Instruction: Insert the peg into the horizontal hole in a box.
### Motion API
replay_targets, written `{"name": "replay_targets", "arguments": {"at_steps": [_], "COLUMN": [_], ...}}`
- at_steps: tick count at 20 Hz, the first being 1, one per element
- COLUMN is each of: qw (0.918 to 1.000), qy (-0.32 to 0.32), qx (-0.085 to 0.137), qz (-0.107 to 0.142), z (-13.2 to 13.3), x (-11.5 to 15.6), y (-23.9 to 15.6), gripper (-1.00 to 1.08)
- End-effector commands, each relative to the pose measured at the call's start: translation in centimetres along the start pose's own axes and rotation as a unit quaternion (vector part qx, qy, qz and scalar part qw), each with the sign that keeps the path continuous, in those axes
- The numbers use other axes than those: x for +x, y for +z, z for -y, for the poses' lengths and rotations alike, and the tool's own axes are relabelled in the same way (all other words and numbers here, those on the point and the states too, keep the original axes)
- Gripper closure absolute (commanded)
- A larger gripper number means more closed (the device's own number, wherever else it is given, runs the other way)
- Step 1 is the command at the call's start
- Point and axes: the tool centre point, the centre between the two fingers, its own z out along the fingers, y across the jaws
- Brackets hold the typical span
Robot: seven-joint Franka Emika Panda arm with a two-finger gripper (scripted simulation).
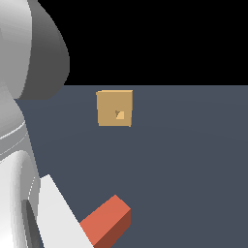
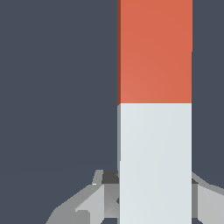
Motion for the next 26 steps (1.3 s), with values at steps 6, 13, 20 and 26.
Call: {"name": "replay_targets", "arguments": {"at_steps": [6, 13, 20, 26], "qw": [0.9961, 0.9783, 0.9558, 0.943], "qy": [-0.088, -0.207, -0.294, -0.333], "qx": [-0.001, -0.001, -0.001, -0.001], "qz": [0.0, 0.0, 0.0, 0.0], "z": [3.6, 11.0, 18.3, 22.0], "x": [9.5, 20.9, 28.2, 31.0], "y": [-1.0, -2.2, -3.1, -3.5], "gripper": [1.08, 1.08, 1.08, 1.08]}}
